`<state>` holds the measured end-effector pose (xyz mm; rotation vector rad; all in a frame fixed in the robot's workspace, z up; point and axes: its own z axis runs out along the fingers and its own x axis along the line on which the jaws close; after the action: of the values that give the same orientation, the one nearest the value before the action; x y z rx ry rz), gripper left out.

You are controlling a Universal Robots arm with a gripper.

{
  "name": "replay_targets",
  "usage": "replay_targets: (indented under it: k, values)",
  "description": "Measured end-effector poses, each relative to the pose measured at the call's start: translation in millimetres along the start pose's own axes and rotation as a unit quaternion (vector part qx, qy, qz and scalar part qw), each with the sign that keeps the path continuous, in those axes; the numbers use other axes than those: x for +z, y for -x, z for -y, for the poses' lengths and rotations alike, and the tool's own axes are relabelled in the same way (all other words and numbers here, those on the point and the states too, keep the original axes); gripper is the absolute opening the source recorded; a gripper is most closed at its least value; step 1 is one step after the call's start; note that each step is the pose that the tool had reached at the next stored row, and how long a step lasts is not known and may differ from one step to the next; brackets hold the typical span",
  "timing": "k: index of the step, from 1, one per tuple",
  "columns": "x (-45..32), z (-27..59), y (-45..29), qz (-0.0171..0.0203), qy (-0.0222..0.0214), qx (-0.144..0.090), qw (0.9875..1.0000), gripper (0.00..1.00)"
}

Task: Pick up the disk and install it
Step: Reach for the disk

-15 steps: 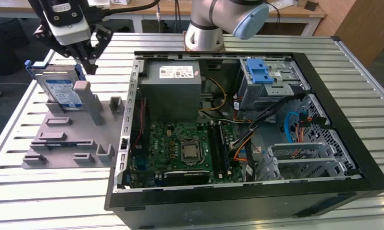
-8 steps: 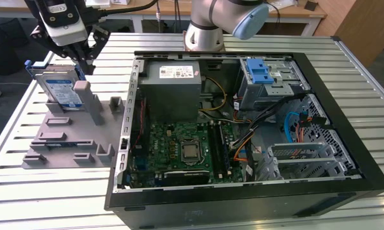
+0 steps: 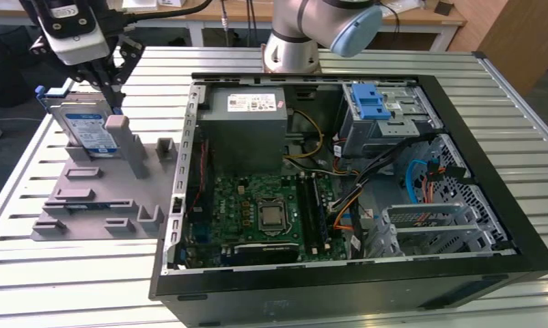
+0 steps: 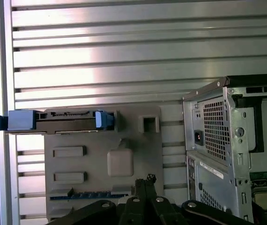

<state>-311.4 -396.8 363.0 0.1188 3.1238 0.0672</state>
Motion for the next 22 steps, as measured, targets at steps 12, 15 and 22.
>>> replay_targets:
  k: [12,15,22]
  values:
    - [0.7,-4.7,-32.4,-0.0181,-0.0006,0.001,0.9998,0.11]
    - [1.2,-4.6,-37.1,-0.019,-0.0006,0.001,0.9998,0.11]
    - [2.0,-4.3,-43.3,-0.0208,-0.0007,0.001,0.9998,0.11]
